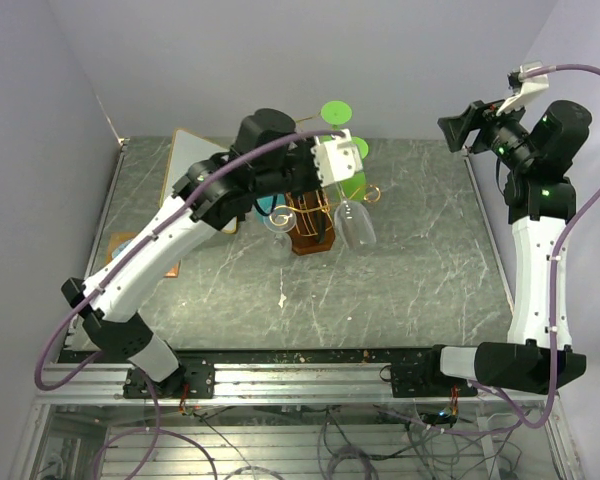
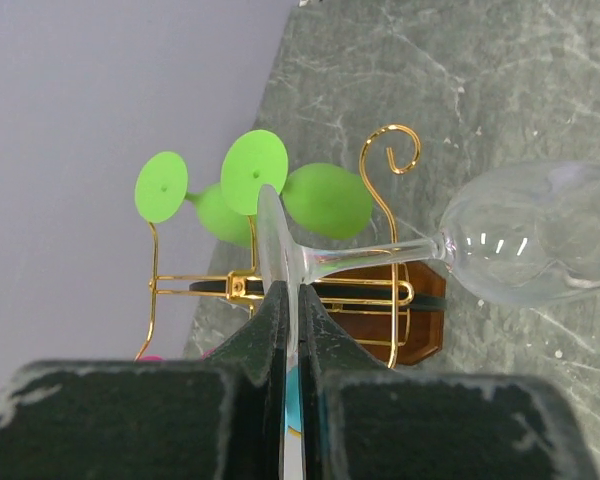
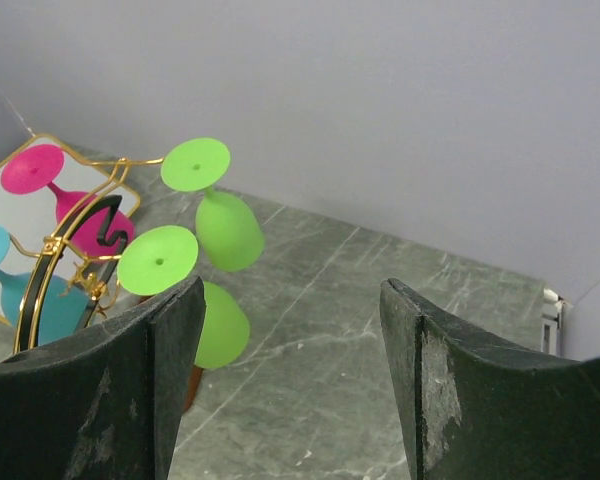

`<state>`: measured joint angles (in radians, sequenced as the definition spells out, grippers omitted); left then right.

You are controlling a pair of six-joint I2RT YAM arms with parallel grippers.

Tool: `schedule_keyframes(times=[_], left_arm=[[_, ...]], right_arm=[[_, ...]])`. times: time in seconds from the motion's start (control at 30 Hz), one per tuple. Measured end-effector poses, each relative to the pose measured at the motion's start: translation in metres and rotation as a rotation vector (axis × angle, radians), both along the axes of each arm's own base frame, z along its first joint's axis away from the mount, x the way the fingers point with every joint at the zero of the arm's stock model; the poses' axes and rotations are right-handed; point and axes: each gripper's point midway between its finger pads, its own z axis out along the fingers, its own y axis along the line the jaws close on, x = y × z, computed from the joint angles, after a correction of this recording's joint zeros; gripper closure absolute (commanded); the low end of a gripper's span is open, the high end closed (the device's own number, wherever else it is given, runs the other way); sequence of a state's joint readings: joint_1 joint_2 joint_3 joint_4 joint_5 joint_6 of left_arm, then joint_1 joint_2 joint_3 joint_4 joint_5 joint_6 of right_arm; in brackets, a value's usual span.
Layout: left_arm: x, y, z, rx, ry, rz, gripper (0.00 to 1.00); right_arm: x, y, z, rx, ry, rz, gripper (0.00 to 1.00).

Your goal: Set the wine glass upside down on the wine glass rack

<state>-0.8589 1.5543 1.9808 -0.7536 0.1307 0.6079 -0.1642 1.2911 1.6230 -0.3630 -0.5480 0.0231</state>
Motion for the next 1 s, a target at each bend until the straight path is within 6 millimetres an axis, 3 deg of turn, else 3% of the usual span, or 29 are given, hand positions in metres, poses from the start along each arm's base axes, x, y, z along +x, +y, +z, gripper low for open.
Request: schedule_keyframes(times=[0.13, 0.37, 0.47, 1.0], left_arm=[[-0.005, -0.017, -0.018, 0.091, -0.053, 0.003, 0.93], [-0.01, -0.049, -0.074, 0.317, -0.157, 0.024, 0.93], [-0.01, -0.057, -0.087, 0.378, -0.198, 0.041, 0.93], [0.011, -0.071, -0.092, 0.438, -0.331, 0.159, 0.93]], right_arm=[[0.001, 0.001, -0.008, 0.009, 0.017, 0.012, 0.3], [0.001, 0.002, -0.011, 0.014, 0.026, 0.024, 0.29], [0.001, 0.002, -0.012, 0.014, 0.025, 0.027, 0.29], [0.0, 0.008, -0.016, 0.024, 0.032, 0.066, 0.29]])
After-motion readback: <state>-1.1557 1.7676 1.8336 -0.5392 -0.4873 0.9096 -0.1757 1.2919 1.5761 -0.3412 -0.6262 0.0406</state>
